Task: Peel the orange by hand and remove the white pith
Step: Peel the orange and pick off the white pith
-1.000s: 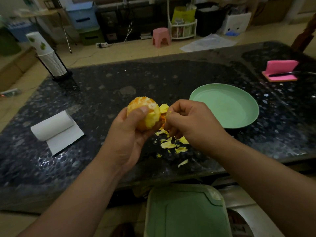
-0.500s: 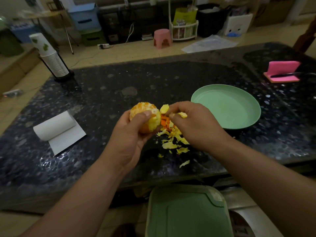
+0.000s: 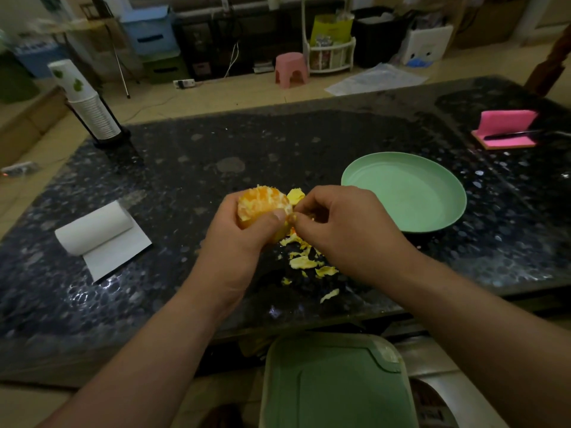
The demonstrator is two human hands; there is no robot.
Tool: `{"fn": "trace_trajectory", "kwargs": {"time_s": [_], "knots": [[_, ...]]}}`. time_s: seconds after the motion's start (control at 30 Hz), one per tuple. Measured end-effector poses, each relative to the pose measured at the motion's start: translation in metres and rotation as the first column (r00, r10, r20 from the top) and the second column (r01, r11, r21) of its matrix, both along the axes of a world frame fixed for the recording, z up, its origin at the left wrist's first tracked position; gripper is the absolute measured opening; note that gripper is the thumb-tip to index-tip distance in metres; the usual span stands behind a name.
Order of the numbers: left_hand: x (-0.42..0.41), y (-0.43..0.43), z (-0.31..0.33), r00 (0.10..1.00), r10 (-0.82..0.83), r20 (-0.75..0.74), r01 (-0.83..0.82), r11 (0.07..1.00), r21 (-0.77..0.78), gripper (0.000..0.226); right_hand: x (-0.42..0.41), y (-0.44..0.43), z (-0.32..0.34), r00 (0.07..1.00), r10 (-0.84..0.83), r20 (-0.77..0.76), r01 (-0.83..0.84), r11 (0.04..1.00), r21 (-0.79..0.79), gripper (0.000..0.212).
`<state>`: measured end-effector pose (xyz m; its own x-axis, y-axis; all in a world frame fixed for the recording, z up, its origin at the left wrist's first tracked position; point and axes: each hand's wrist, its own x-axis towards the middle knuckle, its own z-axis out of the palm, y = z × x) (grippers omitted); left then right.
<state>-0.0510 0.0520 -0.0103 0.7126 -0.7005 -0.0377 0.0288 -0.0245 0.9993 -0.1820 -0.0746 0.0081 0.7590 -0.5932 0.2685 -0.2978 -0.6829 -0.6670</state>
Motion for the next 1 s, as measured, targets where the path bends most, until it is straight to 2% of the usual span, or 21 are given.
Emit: {"fn": "trace_trajectory", "kwargs": {"time_s": [0.07, 0.13, 0.43, 0.5, 0.6, 0.67, 0.8, 1.0], "knots": [[0.0, 0.001, -0.001, 0.997, -0.015, 0.076, 0.012, 0.999, 0.034, 0.052, -0.001, 0.002, 0.0, 1.0, -0.003, -0.026, -0.001, 0.993, -0.122, 0.01], [0.0, 0.001, -0.002, 0.993, -0.023, 0.118, 0.017, 0.999, 0.047, 0.05, -0.001, 0.004, 0.001, 0.999, -0.004, -0.041, -0.004, 0.984, -0.181, 0.01], [-0.002, 0.002, -0.002, 0.994, -0.026, 0.102, 0.021, 0.998, 0.052, 0.048, 0.001, 0.008, 0.0, 0.999, -0.033, 0.029, 0.039, 0.973, -0.227, 0.011], [-0.004, 0.002, -0.001, 0.999, -0.029, 0.042, 0.028, 0.999, 0.026, 0.046, 0.0, 0.005, 0.0, 0.999, -0.027, 0.047, 0.037, 0.977, -0.209, 0.009], [-0.004, 0.001, 0.003, 0.991, -0.031, -0.132, 0.024, 0.998, -0.057, 0.045, -0.003, 0.002, 0.001, 0.998, 0.019, 0.064, -0.013, 0.995, -0.098, 0.005], [-0.003, 0.001, 0.006, 0.981, -0.044, -0.191, 0.028, 0.996, -0.085, 0.045, -0.005, 0.0, 0.001, 0.996, 0.039, 0.078, -0.037, 0.999, -0.028, 0.007], [-0.004, 0.001, 0.008, 0.98, -0.052, -0.193, 0.035, 0.995, -0.09, 0.044, -0.004, -0.001, 0.002, 0.996, 0.063, 0.065, -0.064, 0.998, 0.011, 0.007], [-0.001, 0.004, 0.005, 0.996, -0.039, -0.079, 0.035, 0.998, -0.049, 0.05, -0.003, 0.001, 0.002, 0.998, 0.042, 0.043, -0.041, 0.999, -0.025, 0.005]]}}
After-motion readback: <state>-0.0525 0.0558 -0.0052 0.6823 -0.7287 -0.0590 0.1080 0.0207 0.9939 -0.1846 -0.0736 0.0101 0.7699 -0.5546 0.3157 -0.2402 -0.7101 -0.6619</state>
